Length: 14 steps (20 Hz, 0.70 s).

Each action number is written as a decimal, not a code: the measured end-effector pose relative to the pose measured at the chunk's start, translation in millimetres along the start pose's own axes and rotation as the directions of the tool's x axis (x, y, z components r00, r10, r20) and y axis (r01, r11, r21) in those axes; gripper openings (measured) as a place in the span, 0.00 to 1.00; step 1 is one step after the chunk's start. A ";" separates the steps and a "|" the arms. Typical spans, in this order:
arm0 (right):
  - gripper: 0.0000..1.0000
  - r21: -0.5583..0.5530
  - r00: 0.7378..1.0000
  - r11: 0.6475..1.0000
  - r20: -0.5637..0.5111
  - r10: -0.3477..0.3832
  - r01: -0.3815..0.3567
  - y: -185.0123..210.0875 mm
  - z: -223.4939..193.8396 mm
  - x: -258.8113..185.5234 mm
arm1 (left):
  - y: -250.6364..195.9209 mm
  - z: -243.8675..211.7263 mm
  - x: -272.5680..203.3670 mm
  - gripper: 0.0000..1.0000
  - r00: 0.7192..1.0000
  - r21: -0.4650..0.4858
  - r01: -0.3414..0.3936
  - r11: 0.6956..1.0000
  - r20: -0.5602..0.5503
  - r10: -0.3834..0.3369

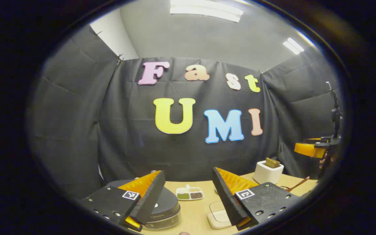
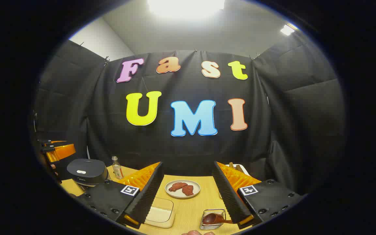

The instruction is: Close the left gripper, press the button to open the rice cooker; take a wooden spoon from the chopstick holder with the right hand, scoop a spoonful of rice and pour it into the rice cooker, then put the wooden spoon back into the chopstick holder.

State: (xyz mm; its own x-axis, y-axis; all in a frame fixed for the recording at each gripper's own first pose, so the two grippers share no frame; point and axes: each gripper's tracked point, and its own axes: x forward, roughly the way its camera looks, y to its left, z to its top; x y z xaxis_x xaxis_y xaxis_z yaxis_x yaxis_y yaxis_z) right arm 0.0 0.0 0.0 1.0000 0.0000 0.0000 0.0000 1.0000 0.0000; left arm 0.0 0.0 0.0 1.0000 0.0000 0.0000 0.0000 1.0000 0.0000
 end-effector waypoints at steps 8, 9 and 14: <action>0.95 0.009 1.000 1.000 0.000 0.005 -0.005 -0.6 -0.9 3.5 | -4.3 -0.8 8.1 0.90 1.000 0.048 -0.020 0.999 -0.002 0.021; 0.95 0.009 1.000 1.000 0.001 0.004 -0.004 -0.7 -0.8 4.5 | -5.3 -0.9 8.2 0.90 1.000 0.046 -0.022 0.999 -0.004 0.022; 0.95 -0.004 1.000 1.000 -0.008 0.005 -0.005 -1.8 -4.5 5.2 | -7.6 -8.7 8.8 0.90 1.000 0.019 -0.008 1.000 -0.022 0.009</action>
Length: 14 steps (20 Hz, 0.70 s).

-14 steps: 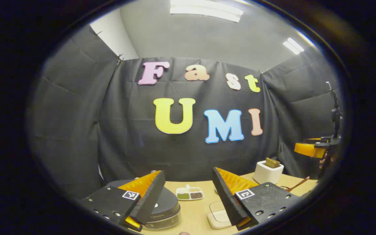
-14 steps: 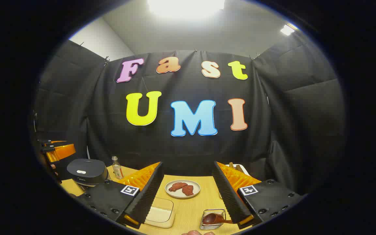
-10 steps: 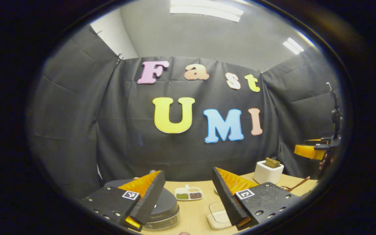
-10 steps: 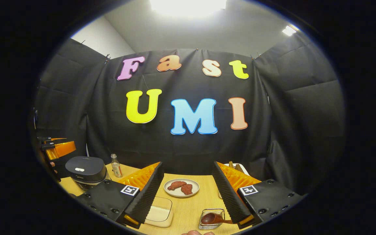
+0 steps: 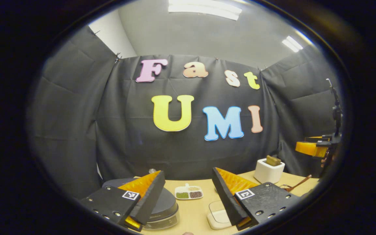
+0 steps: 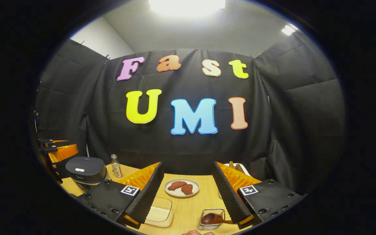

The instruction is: Close the left gripper, press the button to open the rice cooker; take a wooden spoon from the chopstick holder with the right hand, scoop a spoonful of rice and pour it into the rice cooker, then put the wooden spoon back into the chopstick holder.

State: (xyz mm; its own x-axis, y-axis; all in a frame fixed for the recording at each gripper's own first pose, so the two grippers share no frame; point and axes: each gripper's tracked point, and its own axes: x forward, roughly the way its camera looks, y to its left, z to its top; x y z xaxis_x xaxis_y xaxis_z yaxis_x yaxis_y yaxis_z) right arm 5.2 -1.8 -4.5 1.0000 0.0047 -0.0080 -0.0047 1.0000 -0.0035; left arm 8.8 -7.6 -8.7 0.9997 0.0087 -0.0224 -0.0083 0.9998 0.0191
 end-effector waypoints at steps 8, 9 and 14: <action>0.95 0.012 1.000 1.000 0.009 0.026 -0.026 9.2 2.2 7.2 | 7.9 2.5 5.1 0.90 1.000 0.010 -0.027 1.000 0.001 0.027; 0.95 0.011 1.000 0.999 0.007 0.030 -0.030 10.3 1.8 8.2 | 10.3 1.8 7.9 0.90 0.999 0.003 -0.033 0.999 0.001 0.033; 0.95 0.012 0.999 0.999 0.000 0.032 -0.032 8.4 0.9 10.1 | 10.6 -2.2 15.1 0.89 1.000 -0.019 -0.001 1.000 -0.013 0.001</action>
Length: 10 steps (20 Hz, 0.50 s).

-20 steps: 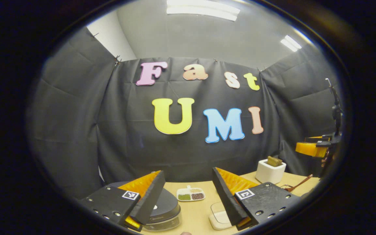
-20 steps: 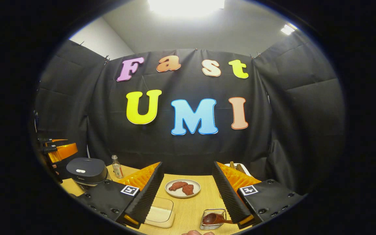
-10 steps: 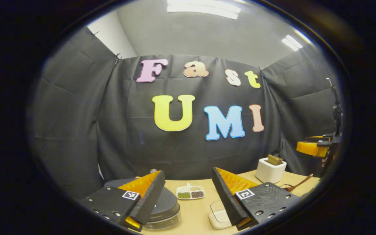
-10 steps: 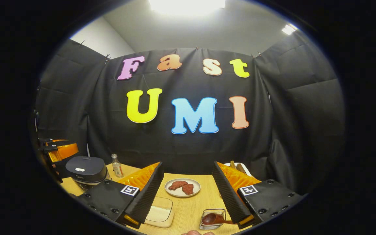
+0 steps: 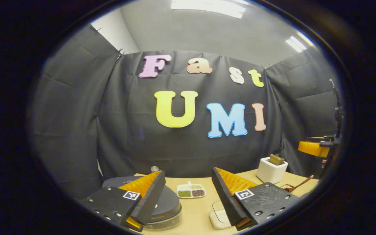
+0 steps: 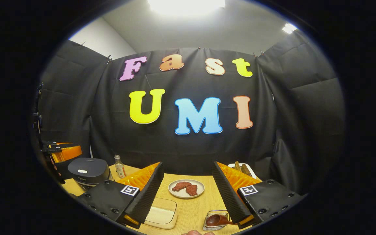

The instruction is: Close the left gripper, press the button to open the rice cooker; take a wooden spoon from the chopstick holder with the right hand, scoop a spoonful of rice and pour it into the rice cooker, then put the wooden spoon back into the chopstick holder.

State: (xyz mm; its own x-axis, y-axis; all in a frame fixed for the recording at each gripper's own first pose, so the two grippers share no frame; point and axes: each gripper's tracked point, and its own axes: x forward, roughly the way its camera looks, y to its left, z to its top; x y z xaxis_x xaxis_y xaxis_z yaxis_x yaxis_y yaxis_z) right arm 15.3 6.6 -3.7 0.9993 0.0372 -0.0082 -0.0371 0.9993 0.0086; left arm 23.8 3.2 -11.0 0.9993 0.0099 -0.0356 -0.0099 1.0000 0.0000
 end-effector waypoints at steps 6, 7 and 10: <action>0.95 0.016 1.000 1.000 0.007 0.001 -0.002 -4.5 1.4 -0.6 | 15.4 -0.9 9.9 0.41 0.999 -0.080 0.028 0.996 -0.036 -0.031; 0.92 0.012 1.000 1.000 0.009 0.007 -0.007 -3.5 1.2 -0.7 | 24.6 -3.2 10.7 0.28 0.999 -0.114 0.014 0.993 -0.047 -0.020; 0.95 -0.003 1.000 1.000 0.001 0.028 -0.028 -0.2 -2.3 -3.3 | 60.9 -27.4 12.9 0.04 0.990 -0.218 -0.036 0.975 -0.140 0.005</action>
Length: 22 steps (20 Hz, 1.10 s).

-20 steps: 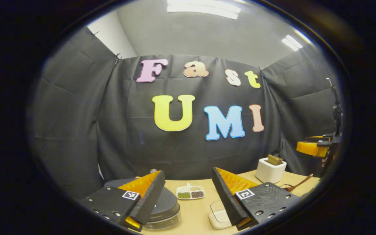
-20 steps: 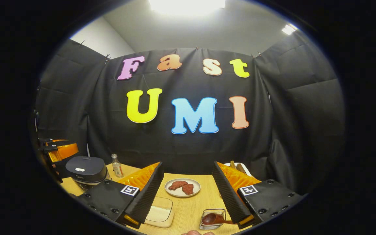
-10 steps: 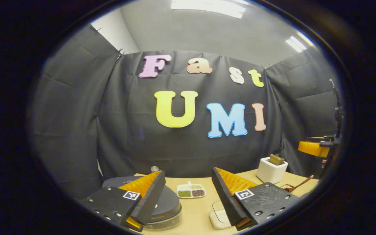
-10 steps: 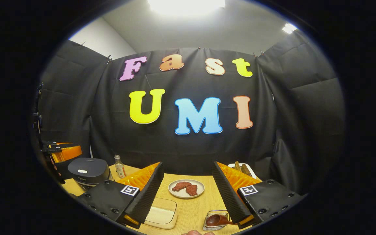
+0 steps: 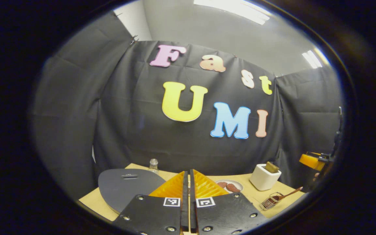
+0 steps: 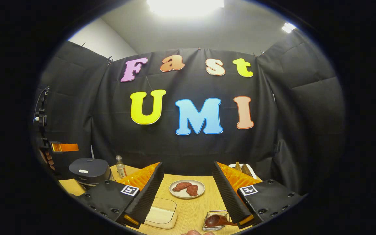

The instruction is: Close the left gripper, press the button to open the rice cooker; take a wooden spoon from the chopstick holder with the right hand, scoop a spoonful of rice and pour it into the rice cooker, then put the wooden spoon back into the chopstick holder.

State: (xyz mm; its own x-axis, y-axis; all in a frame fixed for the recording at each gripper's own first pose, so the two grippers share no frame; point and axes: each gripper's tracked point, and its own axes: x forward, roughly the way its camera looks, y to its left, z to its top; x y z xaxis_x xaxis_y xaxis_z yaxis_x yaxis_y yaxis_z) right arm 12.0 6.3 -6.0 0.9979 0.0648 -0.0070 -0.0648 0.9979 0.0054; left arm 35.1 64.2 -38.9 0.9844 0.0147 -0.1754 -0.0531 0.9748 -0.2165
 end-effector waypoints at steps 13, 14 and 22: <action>0.95 0.007 0.998 0.999 -0.026 0.053 -0.053 12.0 -16.0 -4.5 | 53.5 -47.9 23.2 0.01 0.937 0.125 -0.051 0.991 -0.337 0.091; 0.92 0.015 0.998 0.998 -0.035 0.057 -0.056 12.6 -19.8 -3.8 | 51.5 -52.1 22.0 0.01 0.932 0.115 -0.044 0.992 -0.353 0.082; 0.95 0.023 0.997 0.997 -0.042 0.068 -0.068 13.3 -29.0 -4.5 | 66.5 -97.1 17.8 0.01 0.897 0.113 -0.057 0.992 -0.430 0.101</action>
State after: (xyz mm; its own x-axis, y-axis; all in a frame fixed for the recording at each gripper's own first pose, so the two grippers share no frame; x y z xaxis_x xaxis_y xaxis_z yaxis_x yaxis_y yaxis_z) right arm 6.4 19.4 -34.8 0.9899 0.1331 -0.0491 -0.1318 0.9909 0.0289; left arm 32.9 107.6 -149.6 0.8054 0.0156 -0.5925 -0.0899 0.9913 -0.0961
